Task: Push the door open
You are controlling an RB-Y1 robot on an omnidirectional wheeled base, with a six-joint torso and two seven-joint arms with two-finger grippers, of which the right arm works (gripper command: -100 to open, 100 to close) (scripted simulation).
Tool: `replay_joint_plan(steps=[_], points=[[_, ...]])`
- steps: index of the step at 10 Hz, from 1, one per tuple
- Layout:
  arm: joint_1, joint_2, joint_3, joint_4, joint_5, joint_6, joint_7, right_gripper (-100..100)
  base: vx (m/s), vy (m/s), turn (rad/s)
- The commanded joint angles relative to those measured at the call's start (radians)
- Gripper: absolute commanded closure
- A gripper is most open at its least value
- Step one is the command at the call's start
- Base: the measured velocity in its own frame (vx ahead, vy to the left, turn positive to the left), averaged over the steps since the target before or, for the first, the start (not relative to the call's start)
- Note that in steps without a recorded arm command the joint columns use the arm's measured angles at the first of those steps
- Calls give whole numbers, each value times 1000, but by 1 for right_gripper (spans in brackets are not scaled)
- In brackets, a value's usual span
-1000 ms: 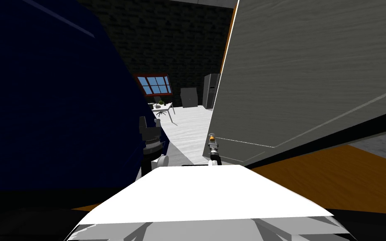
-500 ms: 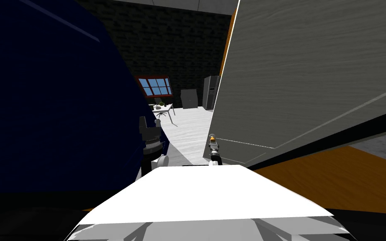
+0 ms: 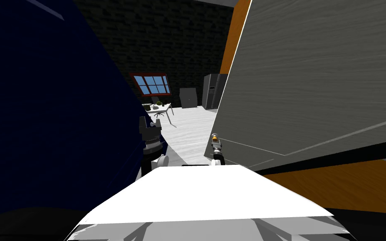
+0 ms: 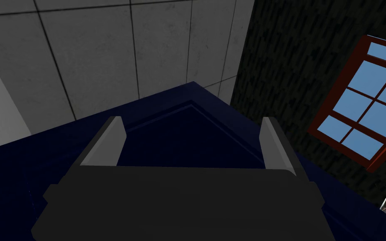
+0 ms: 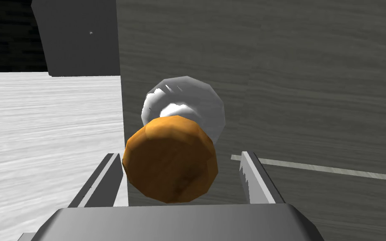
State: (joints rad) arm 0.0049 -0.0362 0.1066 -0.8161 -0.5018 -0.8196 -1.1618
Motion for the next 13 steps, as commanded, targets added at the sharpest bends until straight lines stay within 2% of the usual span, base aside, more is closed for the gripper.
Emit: replay_joint_plan(steps=[1,5,13], points=[[8,-23,-29,-8,-14,-12,4,100,207,40,-74],[4,-39,-72,-7,-41,-17,13,100,204,17,-49],[0,-38,-124,-7,-71,-22,24,100,115,15,-40]])
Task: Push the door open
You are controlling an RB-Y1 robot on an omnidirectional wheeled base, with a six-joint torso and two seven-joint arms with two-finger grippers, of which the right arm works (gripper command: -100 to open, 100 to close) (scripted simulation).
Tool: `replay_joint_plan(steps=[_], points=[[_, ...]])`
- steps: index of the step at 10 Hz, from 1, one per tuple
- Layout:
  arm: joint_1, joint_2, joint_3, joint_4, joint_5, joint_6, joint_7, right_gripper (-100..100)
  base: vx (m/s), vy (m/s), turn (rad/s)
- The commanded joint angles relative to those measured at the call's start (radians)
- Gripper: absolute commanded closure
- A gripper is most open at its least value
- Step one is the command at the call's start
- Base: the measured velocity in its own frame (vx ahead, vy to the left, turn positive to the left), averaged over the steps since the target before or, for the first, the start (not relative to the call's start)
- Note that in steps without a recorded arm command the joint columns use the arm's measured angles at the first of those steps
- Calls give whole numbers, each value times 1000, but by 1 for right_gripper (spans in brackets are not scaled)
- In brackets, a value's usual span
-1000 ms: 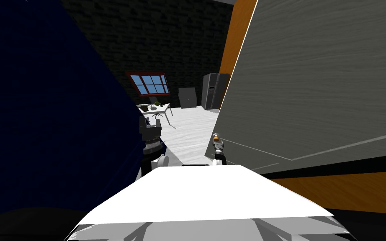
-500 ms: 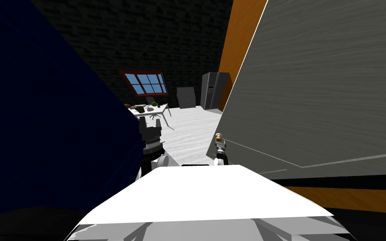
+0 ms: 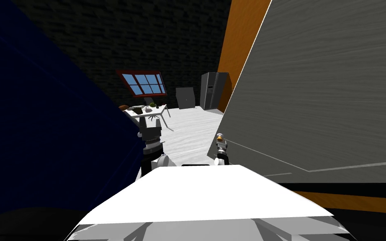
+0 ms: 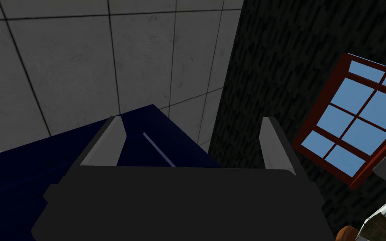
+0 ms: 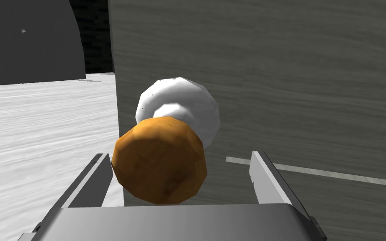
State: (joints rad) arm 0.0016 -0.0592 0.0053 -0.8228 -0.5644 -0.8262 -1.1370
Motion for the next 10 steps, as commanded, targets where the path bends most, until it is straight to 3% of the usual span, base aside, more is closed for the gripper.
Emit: replay_joint_plan(steps=[1,5,9,10], points=[[2,-14,-28,-1,-12,-16,1,100,124,25,-42],[-1,0,-65,-1,-35,-20,9,100,153,23,-65],[-4,21,-96,0,-53,-24,15,100,188,21,-58],[-5,35,-110,0,-62,-25,18,100,167,20,-50]])
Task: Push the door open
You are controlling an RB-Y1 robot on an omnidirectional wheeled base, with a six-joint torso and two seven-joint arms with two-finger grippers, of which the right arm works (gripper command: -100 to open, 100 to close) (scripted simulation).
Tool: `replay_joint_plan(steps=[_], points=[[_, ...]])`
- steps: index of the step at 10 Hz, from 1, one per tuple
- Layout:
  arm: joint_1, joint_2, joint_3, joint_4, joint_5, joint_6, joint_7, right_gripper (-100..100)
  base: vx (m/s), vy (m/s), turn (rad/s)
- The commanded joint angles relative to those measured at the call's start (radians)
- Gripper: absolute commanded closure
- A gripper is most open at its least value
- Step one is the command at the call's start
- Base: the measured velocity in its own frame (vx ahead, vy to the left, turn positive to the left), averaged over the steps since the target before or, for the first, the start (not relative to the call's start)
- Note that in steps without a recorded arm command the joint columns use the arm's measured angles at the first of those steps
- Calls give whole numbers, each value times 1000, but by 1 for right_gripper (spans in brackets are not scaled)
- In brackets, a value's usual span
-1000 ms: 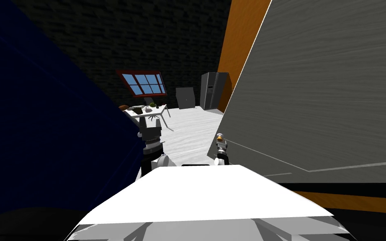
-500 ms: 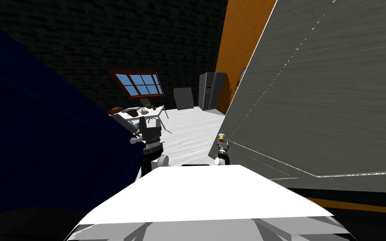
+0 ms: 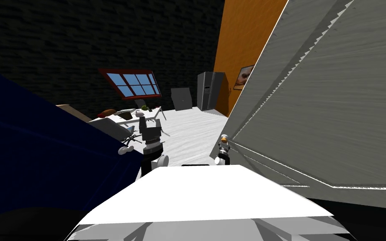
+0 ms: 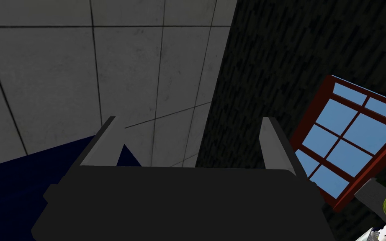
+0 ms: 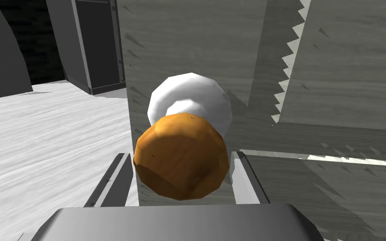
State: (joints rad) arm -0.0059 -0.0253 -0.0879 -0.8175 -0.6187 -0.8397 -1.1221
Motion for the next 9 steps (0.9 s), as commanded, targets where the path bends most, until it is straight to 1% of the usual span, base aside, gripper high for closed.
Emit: replay_joint_plan(steps=[1,2,3,4,6,7,8,9], points=[[2,11,-26,-6,-13,-13,5,100,200,46,-101],[1,21,-34,-6,-17,-14,7,100,176,40,-83],[1,19,-24,2,-13,-9,6,100,71,13,-23],[1,4,-41,2,-24,-12,9,100,118,3,-35],[1,-9,-58,2,-35,-15,13,100,202,12,-56],[1,-9,-58,2,-35,-15,13,100,122,-25,-28],[0,-17,-79,3,-49,-19,18,100,168,-52,-45],[0,-19,-84,3,-52,-20,19,100,218,-40,-42]])
